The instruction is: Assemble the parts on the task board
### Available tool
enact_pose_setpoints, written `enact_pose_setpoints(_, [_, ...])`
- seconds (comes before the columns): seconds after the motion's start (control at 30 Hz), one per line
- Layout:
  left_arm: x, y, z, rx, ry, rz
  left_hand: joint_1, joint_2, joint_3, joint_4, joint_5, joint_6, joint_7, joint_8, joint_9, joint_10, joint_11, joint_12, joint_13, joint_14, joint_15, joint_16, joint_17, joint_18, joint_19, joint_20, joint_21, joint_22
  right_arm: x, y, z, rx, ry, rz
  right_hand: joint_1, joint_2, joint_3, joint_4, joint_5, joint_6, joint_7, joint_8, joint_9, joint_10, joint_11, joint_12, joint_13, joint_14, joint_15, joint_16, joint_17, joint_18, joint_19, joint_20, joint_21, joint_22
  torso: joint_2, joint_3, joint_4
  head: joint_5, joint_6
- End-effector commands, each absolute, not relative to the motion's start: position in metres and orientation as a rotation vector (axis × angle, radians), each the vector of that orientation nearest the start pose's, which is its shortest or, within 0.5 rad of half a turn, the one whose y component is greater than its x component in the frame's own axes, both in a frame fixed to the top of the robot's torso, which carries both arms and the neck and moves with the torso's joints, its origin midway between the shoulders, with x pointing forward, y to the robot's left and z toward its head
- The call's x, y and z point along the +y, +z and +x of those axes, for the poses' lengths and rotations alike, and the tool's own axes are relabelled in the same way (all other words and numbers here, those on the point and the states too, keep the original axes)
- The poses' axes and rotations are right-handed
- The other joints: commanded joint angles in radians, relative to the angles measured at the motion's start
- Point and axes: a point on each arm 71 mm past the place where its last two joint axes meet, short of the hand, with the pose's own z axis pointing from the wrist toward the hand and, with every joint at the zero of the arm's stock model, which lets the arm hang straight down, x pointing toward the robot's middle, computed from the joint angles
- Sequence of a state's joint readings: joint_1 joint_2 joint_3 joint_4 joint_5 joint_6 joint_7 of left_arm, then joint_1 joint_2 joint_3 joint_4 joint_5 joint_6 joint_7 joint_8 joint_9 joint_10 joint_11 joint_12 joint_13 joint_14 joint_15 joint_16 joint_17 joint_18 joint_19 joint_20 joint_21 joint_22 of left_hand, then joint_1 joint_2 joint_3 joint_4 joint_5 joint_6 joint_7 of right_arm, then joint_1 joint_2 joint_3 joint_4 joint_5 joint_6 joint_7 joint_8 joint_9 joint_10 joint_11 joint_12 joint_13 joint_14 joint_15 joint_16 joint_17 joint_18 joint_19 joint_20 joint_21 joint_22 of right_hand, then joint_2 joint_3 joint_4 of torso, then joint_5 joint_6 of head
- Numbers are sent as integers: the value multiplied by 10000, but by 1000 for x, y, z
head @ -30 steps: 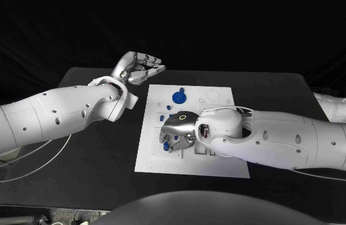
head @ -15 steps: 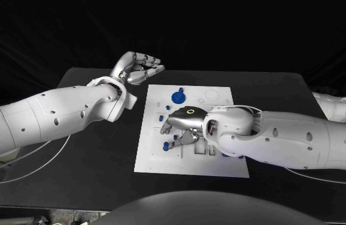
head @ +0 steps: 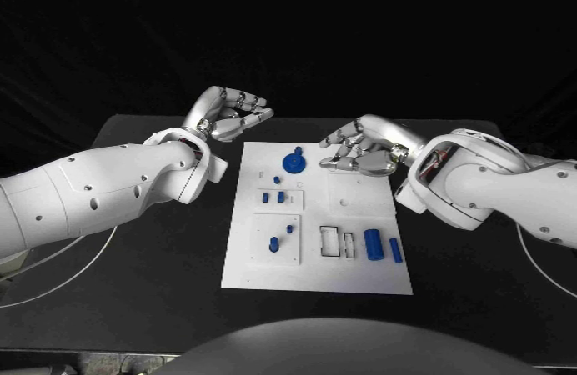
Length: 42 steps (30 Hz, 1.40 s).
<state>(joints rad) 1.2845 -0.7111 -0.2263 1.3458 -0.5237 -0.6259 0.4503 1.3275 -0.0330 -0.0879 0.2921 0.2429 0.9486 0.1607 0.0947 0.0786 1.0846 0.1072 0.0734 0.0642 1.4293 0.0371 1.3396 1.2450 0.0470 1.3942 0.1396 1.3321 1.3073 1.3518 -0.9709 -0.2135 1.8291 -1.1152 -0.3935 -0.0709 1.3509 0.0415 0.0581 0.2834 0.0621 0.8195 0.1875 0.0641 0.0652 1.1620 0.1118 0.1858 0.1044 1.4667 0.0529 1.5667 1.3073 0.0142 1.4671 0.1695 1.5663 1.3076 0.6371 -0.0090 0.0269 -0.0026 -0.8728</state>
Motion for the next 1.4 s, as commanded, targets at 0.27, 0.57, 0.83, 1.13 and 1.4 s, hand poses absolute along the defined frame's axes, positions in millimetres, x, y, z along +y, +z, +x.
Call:
enact_pose_setpoints(0.27, [189,-190,513,13673,-11574,-4348,37,68,17,-4,50,-29,46,-68,-12,-32,10,-57,3,77,-12,-11,1,101,48,15,-41,1767,-216,-174,411,20233,8039,2664,-446,489,-690,65,-110,-866,-244,-2,16,420,-310,1051,873,1041,-340,41,2635,-142,1037,-356,45,2632,-11,3,-55,-261,2])
enact_pose_setpoints(0.57, [189,-191,514,13698,-11567,-4351,37,68,17,-4,50,-29,46,-68,-12,-32,10,-57,3,77,-12,-11,1,101,48,15,-41,1767,-238,-183,406,21130,6796,3368,-633,1450,-2410,46,-43,-726,-404,497,155,-1812,-509,8408,7888,1041,-474,41,2635,-142,1037,-576,45,2632,-9,-4,-65,-716,2])
enact_pose_setpoints(0.83, [189,-191,513,13711,-11569,-4371,32,74,2,2,53,-30,48,-75,-13,-32,11,-54,4,79,-11,-10,3,100,55,16,-38,1771,-249,-188,402,21840,5845,3760,-1442,2012,-3412,69,269,-291,-290,1427,445,4088,-335,13850,14664,1041,-332,41,2635,-142,1037,-429,45,2632,9,-3,-57,-1130,2])
enact_pose_setpoints(1.13, [188,-191,511,13745,-11621,-4385,32,74,2,2,53,-30,48,-75,-13,-32,11,-54,4,79,-11,-10,3,100,55,16,-38,1771,-261,-192,396,22198,4891,4332,-1919,1766,-4017,70,953,448,-288,2228,868,4088,-214,13850,14664,1041,-247,41,2635,-142,1037,-324,45,2632,-2,-5,-68,-1421,2])
enact_pose_setpoints(1.4, [187,-191,511,13759,-11637,-4391,32,74,2,2,53,-30,48,-75,-13,-32,11,-54,4,79,-11,-10,3,100,55,16,-38,1771,-270,-197,388,22326,4299,4917,-2019,1400,-4242,37,1693,912,-405,2581,1245,4088,-346,13850,14664,1041,-369,41,2635,-142,1037,-414,45,2632,-10,-10,-67,-1573,2])
